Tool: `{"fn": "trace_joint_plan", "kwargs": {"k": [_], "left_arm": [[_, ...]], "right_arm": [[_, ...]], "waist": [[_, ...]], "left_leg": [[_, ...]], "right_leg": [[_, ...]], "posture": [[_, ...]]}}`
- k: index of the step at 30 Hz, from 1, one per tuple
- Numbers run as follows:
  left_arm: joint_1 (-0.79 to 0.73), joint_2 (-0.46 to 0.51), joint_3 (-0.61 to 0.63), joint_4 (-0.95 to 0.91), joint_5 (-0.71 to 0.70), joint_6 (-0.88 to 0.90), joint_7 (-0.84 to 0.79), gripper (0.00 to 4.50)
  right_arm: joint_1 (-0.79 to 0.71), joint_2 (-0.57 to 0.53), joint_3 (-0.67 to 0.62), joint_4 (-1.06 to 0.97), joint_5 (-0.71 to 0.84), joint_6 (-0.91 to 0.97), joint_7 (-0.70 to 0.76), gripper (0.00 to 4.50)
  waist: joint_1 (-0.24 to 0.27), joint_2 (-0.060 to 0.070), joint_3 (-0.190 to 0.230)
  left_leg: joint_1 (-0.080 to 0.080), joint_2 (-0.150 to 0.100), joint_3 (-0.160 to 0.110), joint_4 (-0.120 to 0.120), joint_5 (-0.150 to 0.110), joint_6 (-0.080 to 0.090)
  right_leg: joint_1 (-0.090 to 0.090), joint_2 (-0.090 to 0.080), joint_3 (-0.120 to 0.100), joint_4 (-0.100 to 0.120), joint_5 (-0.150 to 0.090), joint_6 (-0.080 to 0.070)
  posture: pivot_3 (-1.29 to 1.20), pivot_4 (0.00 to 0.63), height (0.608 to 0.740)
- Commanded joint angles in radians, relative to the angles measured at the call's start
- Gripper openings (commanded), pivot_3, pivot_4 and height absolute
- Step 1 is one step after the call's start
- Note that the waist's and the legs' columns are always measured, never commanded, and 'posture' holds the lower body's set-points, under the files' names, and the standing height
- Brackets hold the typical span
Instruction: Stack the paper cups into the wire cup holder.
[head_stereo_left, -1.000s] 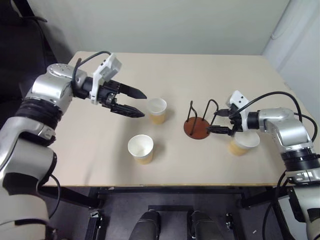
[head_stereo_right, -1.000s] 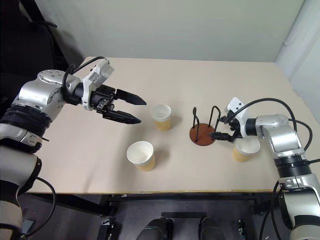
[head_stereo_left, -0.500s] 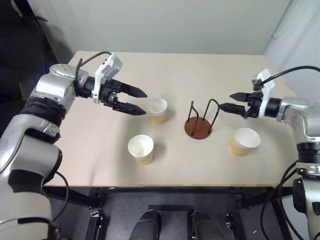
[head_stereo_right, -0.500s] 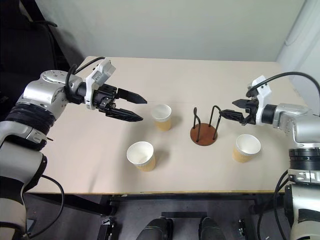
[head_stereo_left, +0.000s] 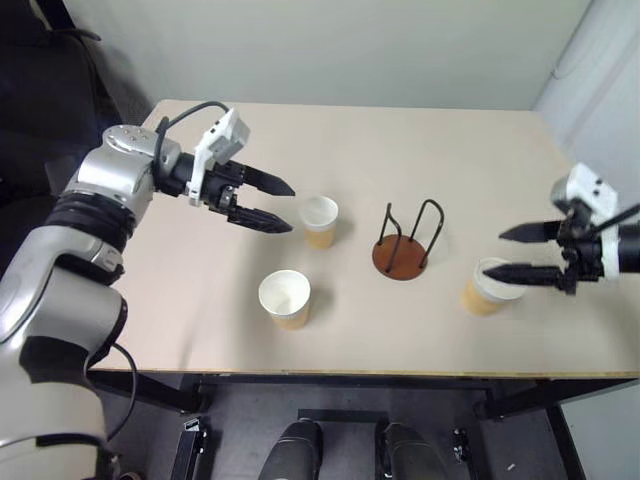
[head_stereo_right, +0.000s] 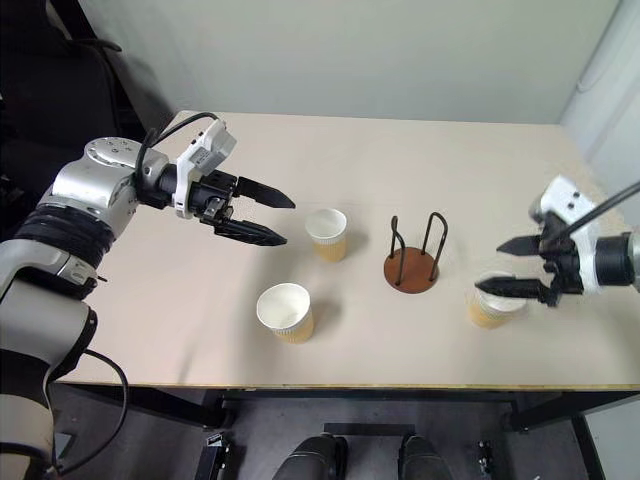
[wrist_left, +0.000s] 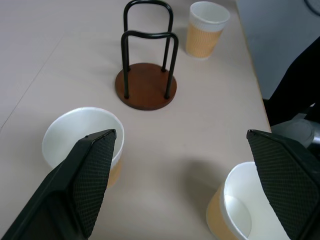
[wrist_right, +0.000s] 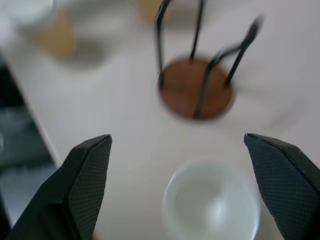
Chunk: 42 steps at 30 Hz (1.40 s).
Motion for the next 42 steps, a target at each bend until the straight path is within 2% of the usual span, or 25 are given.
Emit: {"fn": "trace_joint_plan", "kwargs": {"k": [1, 9, 18, 21, 31, 42], "left_arm": [[-0.036, -0.009, -0.003, -0.011, -0.018, -0.022, -0.032, 4.50], [-0.053, -0.034, -0.015, 0.010, -0.017, -0.035, -0.032, 4.50], [-0.045, -0.026, -0.009, 0.003, -0.021, -0.032, -0.032, 4.50], [-0.042, -0.019, -0.011, -0.001, -0.020, -0.033, -0.032, 4.50], [-0.038, -0.007, -0.029, -0.006, -0.017, -0.038, -0.032, 4.50], [-0.056, -0.021, -0.049, 0.028, -0.008, -0.056, -0.032, 4.50]], "right_arm": [[0.065, -0.053, -0.004, -0.041, -0.077, -0.136, 0.008, 4.29], [0.191, -0.106, 0.076, -0.008, -0.233, -0.354, 0.012, 4.29], [0.105, -0.060, 0.260, 0.126, -0.405, -0.515, 0.022, 4.29], [0.051, -0.043, 0.308, 0.171, -0.440, -0.539, 0.049, 3.74], [-0.079, -0.055, 0.342, 0.245, -0.470, -0.573, 0.196, 0.05], [-0.211, -0.073, 0.285, 0.197, -0.430, -0.467, 0.262, 0.02]], "waist": [[0.000, 0.000, 0.000], [-0.001, -0.001, 0.000], [-0.004, -0.001, 0.000], [-0.004, -0.001, 0.000], [-0.002, -0.001, 0.001], [-0.004, 0.000, 0.001]], "left_leg": [[0.000, 0.000, 0.000, 0.000, 0.000, 0.000], [0.000, 0.000, 0.001, 0.003, -0.001, 0.003], [0.001, 0.000, 0.001, 0.009, -0.003, 0.006], [0.001, 0.000, 0.000, 0.011, -0.003, 0.007], [0.000, 0.000, 0.000, 0.013, -0.004, 0.008], [0.000, 0.000, 0.001, 0.012, -0.004, 0.007]], "right_leg": [[0.000, 0.000, 0.000, 0.000, 0.000, 0.001], [0.001, 0.000, 0.002, 0.000, 0.002, 0.004], [0.005, 0.000, 0.002, -0.001, 0.006, 0.012], [0.006, 0.000, 0.001, -0.001, 0.006, 0.012], [0.006, 0.000, 0.001, -0.001, 0.003, 0.007], [0.006, 0.000, 0.001, -0.001, 0.002, 0.006]], "posture": [[0.00, 0.150, 0.740], [0.00, 0.150, 0.740], [0.00, 0.150, 0.740], [0.00, 0.150, 0.740], [0.00, 0.150, 0.740], [0.00, 0.150, 0.740]]}}
